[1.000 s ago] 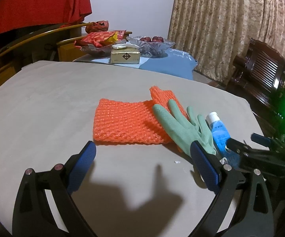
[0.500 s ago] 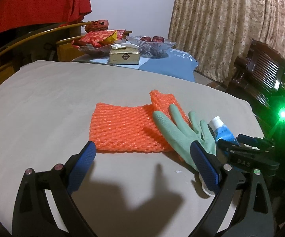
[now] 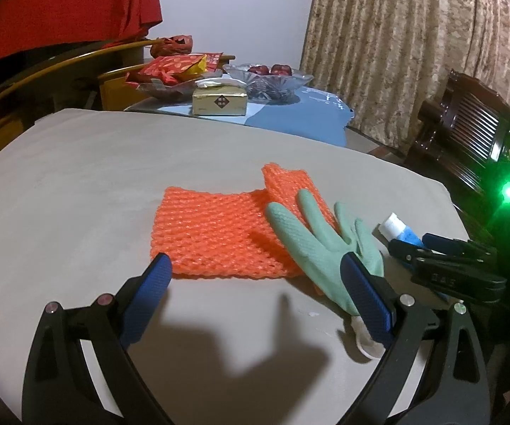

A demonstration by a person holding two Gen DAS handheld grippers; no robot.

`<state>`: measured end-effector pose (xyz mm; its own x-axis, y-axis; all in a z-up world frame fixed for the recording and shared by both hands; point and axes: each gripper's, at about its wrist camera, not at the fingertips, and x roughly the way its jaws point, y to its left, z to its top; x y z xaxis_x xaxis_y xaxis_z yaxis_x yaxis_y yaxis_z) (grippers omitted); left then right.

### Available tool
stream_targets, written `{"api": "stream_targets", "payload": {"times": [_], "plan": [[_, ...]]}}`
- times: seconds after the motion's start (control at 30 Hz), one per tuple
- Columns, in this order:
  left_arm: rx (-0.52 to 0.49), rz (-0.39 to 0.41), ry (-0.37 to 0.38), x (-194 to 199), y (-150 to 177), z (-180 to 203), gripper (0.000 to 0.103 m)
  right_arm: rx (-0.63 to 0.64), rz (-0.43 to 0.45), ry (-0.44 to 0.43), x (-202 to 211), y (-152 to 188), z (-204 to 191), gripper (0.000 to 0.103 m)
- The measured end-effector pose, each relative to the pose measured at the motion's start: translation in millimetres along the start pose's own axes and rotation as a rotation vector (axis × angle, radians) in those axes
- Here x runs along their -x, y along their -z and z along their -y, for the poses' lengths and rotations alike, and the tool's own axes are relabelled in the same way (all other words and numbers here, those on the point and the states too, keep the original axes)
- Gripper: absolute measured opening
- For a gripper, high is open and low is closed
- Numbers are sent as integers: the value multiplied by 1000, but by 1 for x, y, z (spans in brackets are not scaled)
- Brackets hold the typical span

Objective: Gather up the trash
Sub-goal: 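Grasp the blue lotion tube with the right gripper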

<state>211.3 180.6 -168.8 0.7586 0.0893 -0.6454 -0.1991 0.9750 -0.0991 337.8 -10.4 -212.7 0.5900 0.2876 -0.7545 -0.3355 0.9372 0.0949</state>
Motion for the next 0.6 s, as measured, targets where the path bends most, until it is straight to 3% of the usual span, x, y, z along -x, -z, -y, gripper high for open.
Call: {"api": "stream_targets", "payload": {"times": [0.07,0.2,0.6], "plan": [[6,-2,-2,-1,0,-1,93,6,-3,9,-4,-3,-2,68],[8,-8,5,-3,1,0,93,-8,-1,39,-2,-2,3,47],[-23,-57,89,-19,3,35,93,-197,-9,125,30,24,42,45]]}}
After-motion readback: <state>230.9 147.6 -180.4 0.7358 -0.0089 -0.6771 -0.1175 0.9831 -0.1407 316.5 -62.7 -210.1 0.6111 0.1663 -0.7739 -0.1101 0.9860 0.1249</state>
